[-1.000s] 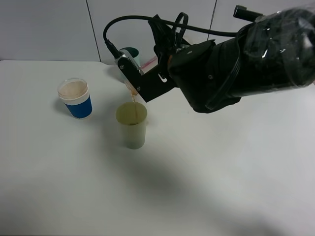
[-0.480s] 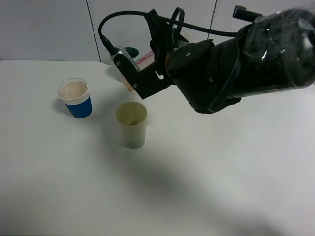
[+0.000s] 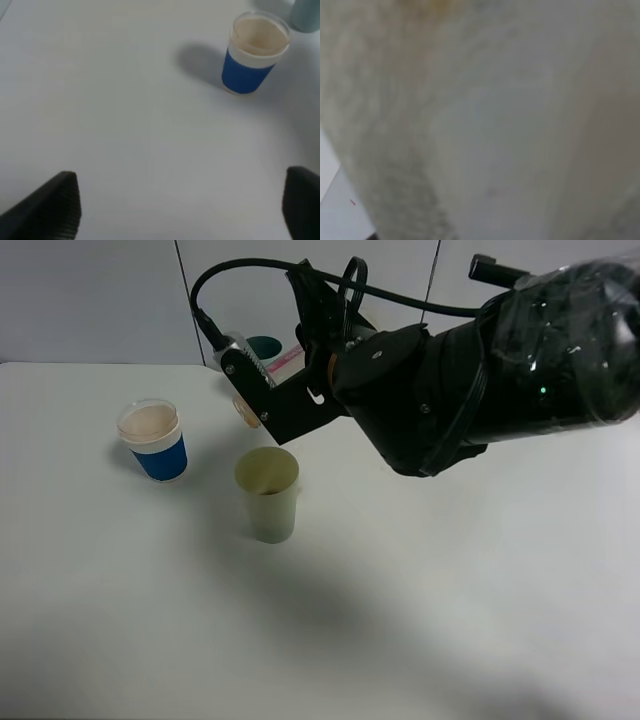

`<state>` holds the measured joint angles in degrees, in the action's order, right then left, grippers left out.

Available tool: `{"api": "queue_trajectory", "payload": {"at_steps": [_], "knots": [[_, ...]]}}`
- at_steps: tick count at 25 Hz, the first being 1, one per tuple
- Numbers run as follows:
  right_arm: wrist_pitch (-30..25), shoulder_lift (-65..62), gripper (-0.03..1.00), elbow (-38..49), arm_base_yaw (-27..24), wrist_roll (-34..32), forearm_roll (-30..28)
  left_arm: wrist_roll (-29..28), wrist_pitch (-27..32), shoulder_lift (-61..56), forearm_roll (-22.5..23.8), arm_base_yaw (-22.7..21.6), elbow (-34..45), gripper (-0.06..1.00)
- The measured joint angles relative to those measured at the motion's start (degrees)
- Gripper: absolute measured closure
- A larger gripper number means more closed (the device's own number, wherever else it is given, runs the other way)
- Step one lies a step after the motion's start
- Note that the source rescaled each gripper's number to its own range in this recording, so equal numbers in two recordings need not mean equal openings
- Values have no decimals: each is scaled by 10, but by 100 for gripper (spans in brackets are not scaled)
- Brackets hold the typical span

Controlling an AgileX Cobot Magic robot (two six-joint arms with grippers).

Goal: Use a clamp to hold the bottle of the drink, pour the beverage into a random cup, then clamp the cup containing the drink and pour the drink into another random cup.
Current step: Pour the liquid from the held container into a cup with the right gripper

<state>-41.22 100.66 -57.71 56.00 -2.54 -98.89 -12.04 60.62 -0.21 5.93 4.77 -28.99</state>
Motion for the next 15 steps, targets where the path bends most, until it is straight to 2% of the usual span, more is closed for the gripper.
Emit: {"api": "queue_trajectory", "payload": {"at_steps": [8, 11, 15], "knots": [[1, 0, 97, 0, 0, -48, 13, 0, 0, 0, 0, 0, 0, 6], [2, 0, 97, 0, 0, -94, 49, 0, 0, 0, 0, 0, 0, 6], [10, 0, 97, 0, 0, -187, 103, 0, 0, 0, 0, 0, 0, 6]]}}
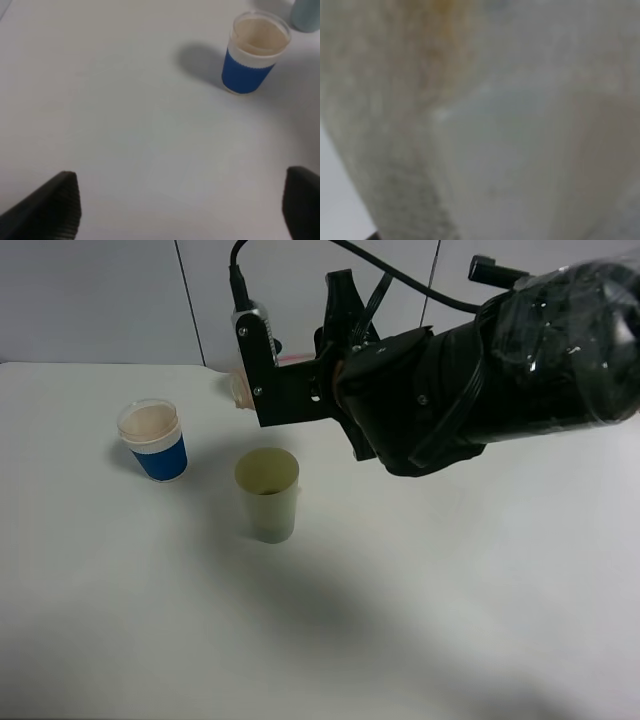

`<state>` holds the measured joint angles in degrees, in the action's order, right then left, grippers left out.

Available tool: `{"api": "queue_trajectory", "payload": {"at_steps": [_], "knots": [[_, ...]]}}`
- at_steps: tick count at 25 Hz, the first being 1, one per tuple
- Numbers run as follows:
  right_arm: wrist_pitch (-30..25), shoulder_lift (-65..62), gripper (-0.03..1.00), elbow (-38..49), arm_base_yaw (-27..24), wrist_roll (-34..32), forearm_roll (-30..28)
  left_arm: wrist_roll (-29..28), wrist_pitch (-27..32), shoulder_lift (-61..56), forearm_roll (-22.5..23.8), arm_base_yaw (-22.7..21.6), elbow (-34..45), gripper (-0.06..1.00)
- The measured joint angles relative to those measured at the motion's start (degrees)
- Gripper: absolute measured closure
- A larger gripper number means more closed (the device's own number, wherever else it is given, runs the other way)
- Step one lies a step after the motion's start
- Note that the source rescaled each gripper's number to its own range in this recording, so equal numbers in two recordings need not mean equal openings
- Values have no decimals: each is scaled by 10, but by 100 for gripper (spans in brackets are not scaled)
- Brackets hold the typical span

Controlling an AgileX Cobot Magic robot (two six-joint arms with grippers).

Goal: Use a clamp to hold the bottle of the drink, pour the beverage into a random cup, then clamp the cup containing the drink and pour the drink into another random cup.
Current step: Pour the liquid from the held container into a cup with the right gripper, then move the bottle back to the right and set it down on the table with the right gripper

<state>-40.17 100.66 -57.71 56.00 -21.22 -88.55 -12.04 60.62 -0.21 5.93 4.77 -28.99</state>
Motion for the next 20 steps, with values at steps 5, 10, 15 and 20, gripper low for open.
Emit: {"api": "queue_trajectory", "payload": {"at_steps": [5, 10, 15, 20], "knots": [[6, 0, 97, 0, 0, -149, 53, 0, 0, 0, 0, 0, 0, 6], [27, 0, 97, 0, -18, -249, 124, 0, 0, 0, 0, 0, 0, 6], [70, -4, 97, 0, -48, -271, 196, 0, 0, 0, 0, 0, 0, 6], [119, -17, 97, 0, -92, -275, 263, 0, 0, 0, 0, 0, 0, 6]]}}
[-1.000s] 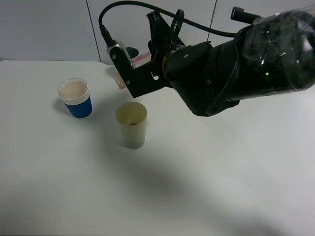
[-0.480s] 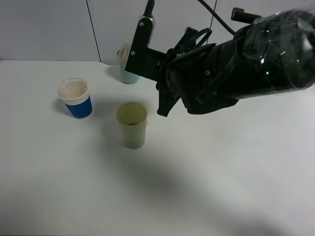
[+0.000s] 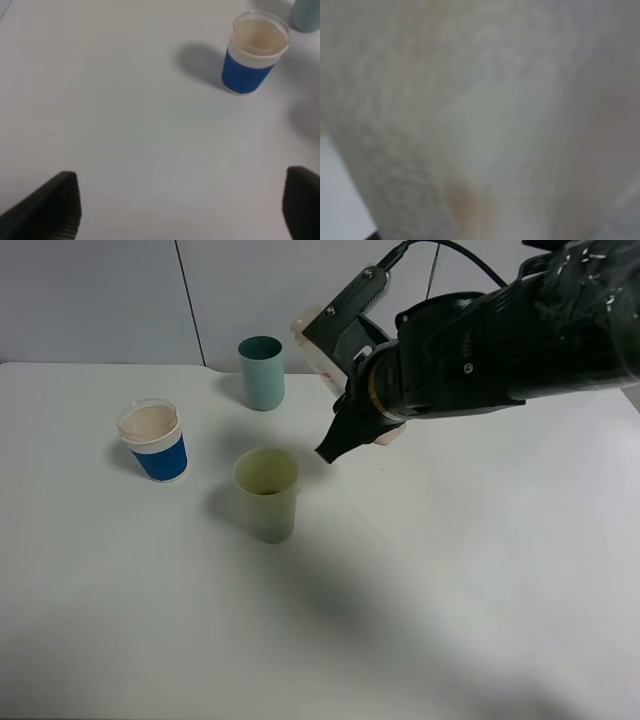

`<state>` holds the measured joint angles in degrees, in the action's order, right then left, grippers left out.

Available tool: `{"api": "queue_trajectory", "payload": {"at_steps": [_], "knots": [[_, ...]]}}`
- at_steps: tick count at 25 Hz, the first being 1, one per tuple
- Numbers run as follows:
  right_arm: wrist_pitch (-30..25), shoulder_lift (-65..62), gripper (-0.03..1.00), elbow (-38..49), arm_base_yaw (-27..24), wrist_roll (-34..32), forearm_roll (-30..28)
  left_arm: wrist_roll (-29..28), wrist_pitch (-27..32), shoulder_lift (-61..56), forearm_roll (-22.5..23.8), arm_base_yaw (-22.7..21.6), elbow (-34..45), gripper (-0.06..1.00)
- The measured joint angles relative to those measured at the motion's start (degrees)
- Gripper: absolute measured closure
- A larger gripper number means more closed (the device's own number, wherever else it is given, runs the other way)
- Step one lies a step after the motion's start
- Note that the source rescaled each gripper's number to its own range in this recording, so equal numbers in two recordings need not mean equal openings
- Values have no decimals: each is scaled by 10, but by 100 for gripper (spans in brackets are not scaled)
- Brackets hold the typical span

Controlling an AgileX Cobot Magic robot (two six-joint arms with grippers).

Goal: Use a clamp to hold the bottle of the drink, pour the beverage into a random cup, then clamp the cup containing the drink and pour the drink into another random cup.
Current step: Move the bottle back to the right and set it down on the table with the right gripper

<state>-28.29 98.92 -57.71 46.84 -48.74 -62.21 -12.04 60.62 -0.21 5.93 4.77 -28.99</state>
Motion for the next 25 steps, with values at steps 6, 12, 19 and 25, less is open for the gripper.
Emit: {"api": "queue_trajectory", "payload": {"at_steps": [6, 12, 19, 25], "knots": [[60, 0, 97, 0, -41, 48, 65, 0, 0, 0, 0, 0, 0, 6], [148, 0, 97, 0, -85, 177, 185, 0, 0, 0, 0, 0, 0, 6], [240, 0, 97, 0, -123, 373, 355, 0, 0, 0, 0, 0, 0, 6], [283, 0, 97, 9, -159, 463, 430, 0, 0, 0, 0, 0, 0, 6]]}}
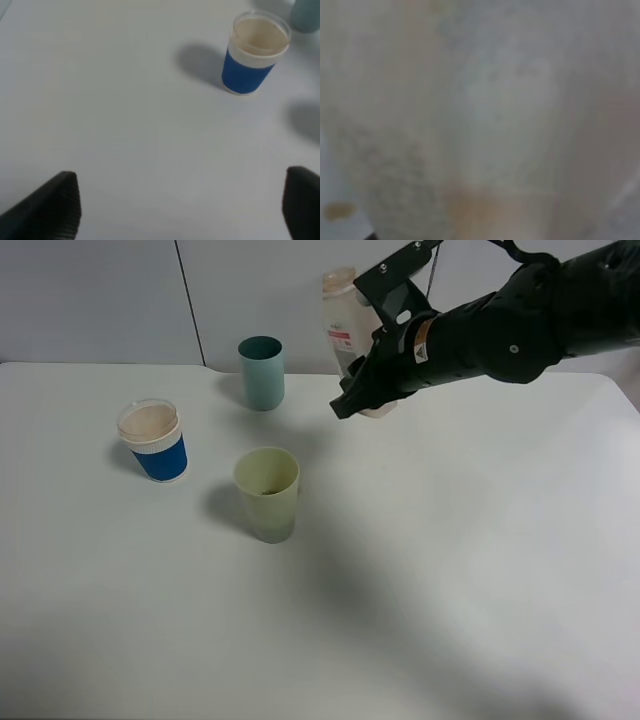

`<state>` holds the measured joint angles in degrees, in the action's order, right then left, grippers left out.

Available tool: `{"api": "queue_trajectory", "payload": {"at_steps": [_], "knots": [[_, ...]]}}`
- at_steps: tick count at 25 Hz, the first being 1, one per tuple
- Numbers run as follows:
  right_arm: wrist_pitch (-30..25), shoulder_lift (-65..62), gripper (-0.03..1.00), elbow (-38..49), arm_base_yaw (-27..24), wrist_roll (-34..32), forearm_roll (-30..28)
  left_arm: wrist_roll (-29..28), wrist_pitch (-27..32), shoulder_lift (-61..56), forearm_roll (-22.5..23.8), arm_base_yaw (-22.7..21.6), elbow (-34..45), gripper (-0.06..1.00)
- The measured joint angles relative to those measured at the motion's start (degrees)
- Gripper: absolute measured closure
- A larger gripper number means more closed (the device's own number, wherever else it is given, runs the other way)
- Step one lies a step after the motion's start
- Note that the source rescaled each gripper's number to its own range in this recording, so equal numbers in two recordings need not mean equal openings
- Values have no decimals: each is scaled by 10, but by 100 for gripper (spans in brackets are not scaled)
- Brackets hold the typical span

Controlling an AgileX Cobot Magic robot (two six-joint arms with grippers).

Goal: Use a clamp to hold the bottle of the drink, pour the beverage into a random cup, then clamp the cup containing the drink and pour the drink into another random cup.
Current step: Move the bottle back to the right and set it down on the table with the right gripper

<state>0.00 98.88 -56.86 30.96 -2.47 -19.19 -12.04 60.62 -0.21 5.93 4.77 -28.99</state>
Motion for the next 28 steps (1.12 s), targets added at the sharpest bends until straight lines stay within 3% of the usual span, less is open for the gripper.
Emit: {"api": "queue_trajectory", "payload": {"at_steps": [3, 9, 12, 16, 24, 28], "knots": [[78, 0, 97, 45, -22, 32, 41, 0, 0, 0, 0, 0, 0, 6], [315, -1, 97, 173, -47, 154, 166, 0, 0, 0, 0, 0, 0, 6], [396, -1, 97, 216, -61, 206, 220, 0, 0, 0, 0, 0, 0, 6], [426, -1, 97, 235, -89, 222, 257, 0, 0, 0, 0, 0, 0, 6], [474, 0, 97, 237, -121, 223, 250, 0, 0, 0, 0, 0, 0, 6], [524, 28, 97, 237, -139, 223, 250, 0, 0, 0, 0, 0, 0, 6]]}}
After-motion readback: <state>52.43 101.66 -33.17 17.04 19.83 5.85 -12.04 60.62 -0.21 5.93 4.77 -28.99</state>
